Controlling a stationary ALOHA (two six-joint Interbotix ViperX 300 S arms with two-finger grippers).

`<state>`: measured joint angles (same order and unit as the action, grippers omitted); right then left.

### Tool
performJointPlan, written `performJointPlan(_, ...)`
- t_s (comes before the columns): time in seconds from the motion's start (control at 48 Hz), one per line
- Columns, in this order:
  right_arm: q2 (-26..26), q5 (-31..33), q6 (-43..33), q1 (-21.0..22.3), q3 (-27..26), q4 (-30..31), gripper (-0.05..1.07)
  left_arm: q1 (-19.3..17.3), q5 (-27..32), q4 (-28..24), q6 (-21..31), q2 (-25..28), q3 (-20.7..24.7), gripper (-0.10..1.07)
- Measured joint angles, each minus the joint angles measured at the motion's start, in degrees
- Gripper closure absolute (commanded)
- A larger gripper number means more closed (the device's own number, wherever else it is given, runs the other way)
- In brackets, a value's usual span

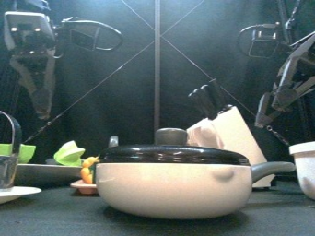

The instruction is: Grab starfruit bottom

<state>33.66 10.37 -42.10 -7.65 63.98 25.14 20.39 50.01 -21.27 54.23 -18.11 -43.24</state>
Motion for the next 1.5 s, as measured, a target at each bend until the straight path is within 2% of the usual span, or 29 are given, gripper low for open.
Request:
performJointPlan(0.104,-0.09,0.0,0.0,0.0,0.09,0.0,0.02,0.7,-1.32,-1.05,3.25,-0.35,-3.16,0.08)
performJointPlan(0.208,-0.09,-0.09,0.0,0.0,0.09,0.0,0.02,0.7,-4.83,-1.41,4.13,-0.88,-6.15,0.01)
performJointPlan(0.333,-0.09,-0.26,0.0,0.09,0.0,0.0,0.02,0.7,-8.61,-2.11,4.22,-1.67,-8.88,0.01)
performJointPlan(0.521,-0.09,-0.26,0.0,0.0,0.09,0.09,0.02,-0.62,-10.28,-3.34,4.22,-2.29,-11.69,0.01)
performJointPlan(0.688,-0.18,-0.26,0.0,0.0,0.09,0.09,0.02,-1.85,-10.46,-3.6,4.31,-2.29,-12.57,0.01)
performJointPlan(1.083,-0.26,-0.26,0.0,0.0,0.0,0.09,0.02,-1.85,-10.55,-4.39,4.31,-2.55,-12.57,0.01)
performJointPlan(1.5,-0.44,-0.26,0.0,0.0,0.09,0.09,0.02,-1.76,-10.02,-3.43,4.31,-6.33,-11.25,0.01)
